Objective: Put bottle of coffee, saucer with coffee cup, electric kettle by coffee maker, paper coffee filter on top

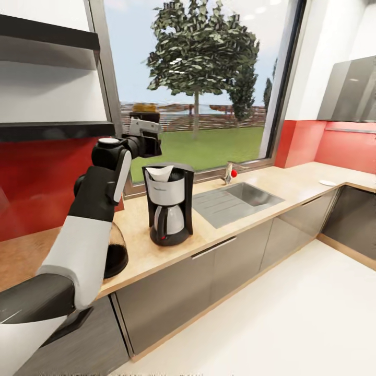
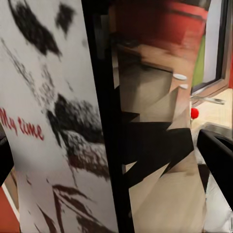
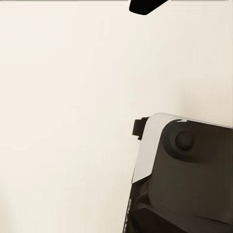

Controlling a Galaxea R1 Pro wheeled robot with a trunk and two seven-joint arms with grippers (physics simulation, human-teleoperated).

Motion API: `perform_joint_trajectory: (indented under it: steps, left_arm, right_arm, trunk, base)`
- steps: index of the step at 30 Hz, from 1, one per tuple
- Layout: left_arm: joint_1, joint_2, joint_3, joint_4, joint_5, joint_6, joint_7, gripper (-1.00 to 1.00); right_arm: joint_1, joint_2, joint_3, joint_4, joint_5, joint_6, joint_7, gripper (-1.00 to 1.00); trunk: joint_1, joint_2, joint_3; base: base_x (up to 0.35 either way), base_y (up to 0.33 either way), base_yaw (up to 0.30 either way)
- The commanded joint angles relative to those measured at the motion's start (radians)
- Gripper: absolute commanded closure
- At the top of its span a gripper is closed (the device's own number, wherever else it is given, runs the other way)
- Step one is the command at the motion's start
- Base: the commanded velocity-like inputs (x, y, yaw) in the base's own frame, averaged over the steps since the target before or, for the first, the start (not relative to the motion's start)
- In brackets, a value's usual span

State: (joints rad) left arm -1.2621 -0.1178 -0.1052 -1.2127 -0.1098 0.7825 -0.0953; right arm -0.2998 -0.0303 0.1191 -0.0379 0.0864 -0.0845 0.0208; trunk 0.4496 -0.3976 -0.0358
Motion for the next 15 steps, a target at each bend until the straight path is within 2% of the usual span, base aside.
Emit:
perform_joint_trajectory:
  steps: [1,15]
  left_arm:
    - [0.002,-0.001,0.000,-0.002,-0.012,0.004,-0.011,1.00]
    - [0.024,-0.004,-0.001,-0.007,-0.014,0.003,-0.009,1.00]
  right_arm:
    - [-0.001,0.000,0.002,0.000,0.009,-0.003,0.001,-1.00]
    - [-0.001,0.000,0.002,0.001,0.009,-0.003,0.001,-1.00]
  trunk:
    - [0.000,-0.002,-0.002]
    - [0.000,-0.002,-0.002]
  base:
    - [-0.152,-0.206,0.000]
    - [-0.046,-0.257,0.000]
